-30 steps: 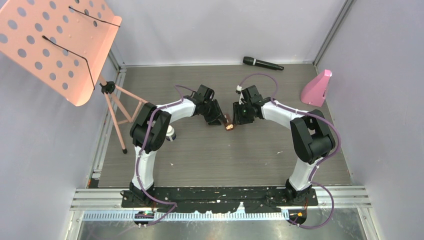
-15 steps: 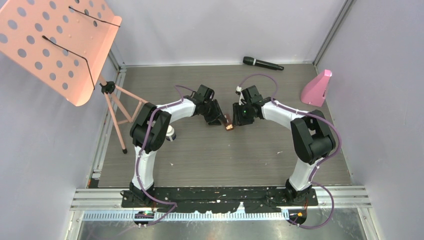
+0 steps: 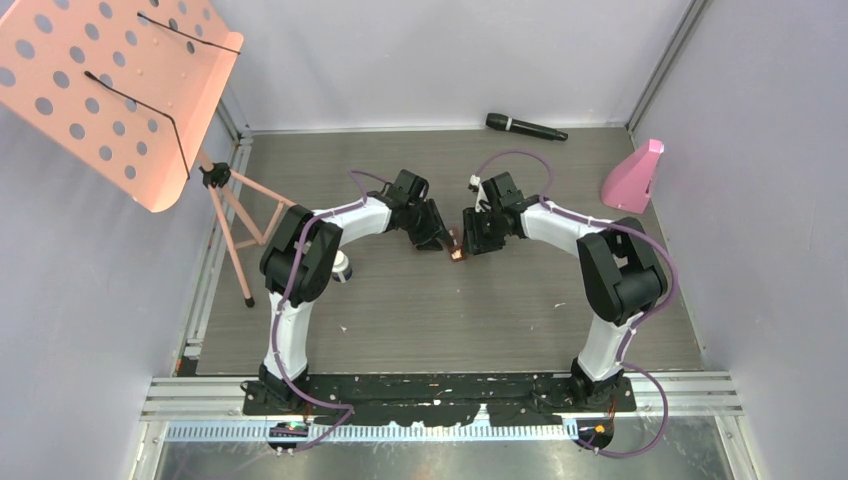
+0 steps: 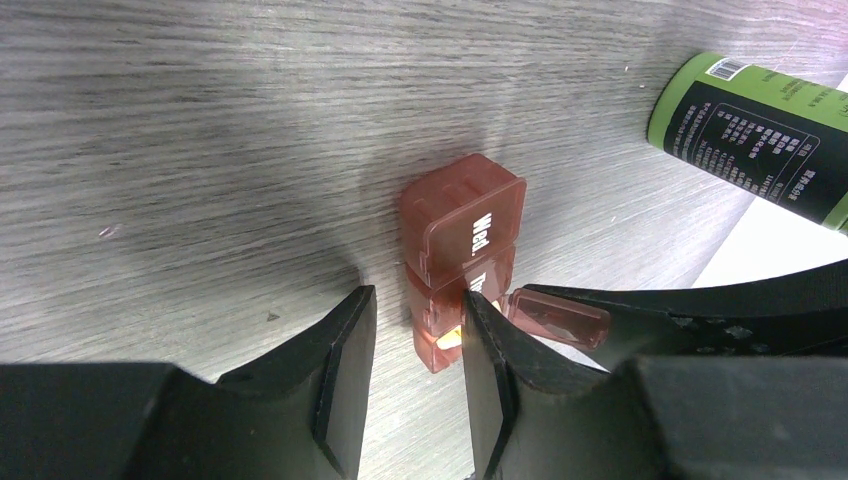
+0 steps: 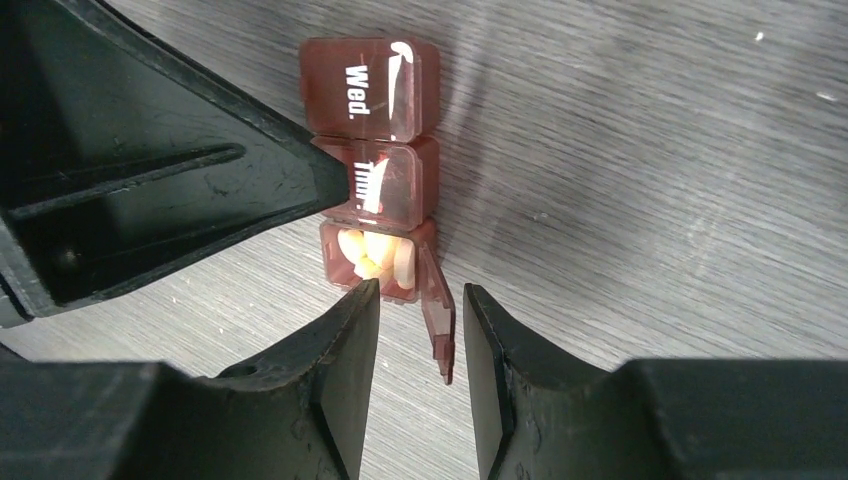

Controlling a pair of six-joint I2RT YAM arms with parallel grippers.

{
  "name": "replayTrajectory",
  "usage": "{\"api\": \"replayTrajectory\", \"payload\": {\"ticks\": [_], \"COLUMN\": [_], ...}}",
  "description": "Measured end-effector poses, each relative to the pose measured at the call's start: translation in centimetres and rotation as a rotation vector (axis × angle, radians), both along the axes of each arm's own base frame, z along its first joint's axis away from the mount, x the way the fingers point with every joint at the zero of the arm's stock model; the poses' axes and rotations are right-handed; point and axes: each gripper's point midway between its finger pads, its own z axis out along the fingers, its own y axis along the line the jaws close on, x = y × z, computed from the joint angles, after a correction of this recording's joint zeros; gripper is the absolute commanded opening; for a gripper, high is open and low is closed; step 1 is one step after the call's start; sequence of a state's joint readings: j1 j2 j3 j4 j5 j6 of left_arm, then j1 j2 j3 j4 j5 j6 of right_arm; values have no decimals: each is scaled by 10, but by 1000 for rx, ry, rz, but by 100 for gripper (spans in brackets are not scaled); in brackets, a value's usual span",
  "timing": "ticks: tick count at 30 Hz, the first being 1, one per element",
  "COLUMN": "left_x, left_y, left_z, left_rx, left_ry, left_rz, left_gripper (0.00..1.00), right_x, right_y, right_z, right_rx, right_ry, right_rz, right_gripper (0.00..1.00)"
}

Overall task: Sort the pills into containers
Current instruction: Adjust the pill container at the center of the board.

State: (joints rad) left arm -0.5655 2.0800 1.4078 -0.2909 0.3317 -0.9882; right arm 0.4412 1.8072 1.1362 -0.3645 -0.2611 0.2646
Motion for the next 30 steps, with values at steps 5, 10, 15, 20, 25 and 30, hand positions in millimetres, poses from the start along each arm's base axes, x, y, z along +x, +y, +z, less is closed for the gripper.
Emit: {"api": "replayTrajectory", "payload": {"ticks": [5,10,15,20,25,30], "left_x": [0,0,1,1,1,1], "left_y": [0,-1,0,0,0,0], "left_z": [-1,-1,-1,-1,-1,-1], "left_rx": [-1,-3,-3,-3,-3,-4], "left_ry": [3,5,5,5,5,6], "left_rz": [2,5,8,8,8,8], "left_gripper": [38,38,38,37,36,35], "right_x": [0,-1,0,5,9,9], "right_y": [6,12,17,25,29,30], "right_z": [-3,-8,-8,-5,-4,-8], "right_rx": [28,56,84,128,155,171], "right_ry": [10,33,39,37,34,45], "right_rz": [15,16,7,-12,-35,-63], "right_gripper": [43,44,47,49,49,53]}}
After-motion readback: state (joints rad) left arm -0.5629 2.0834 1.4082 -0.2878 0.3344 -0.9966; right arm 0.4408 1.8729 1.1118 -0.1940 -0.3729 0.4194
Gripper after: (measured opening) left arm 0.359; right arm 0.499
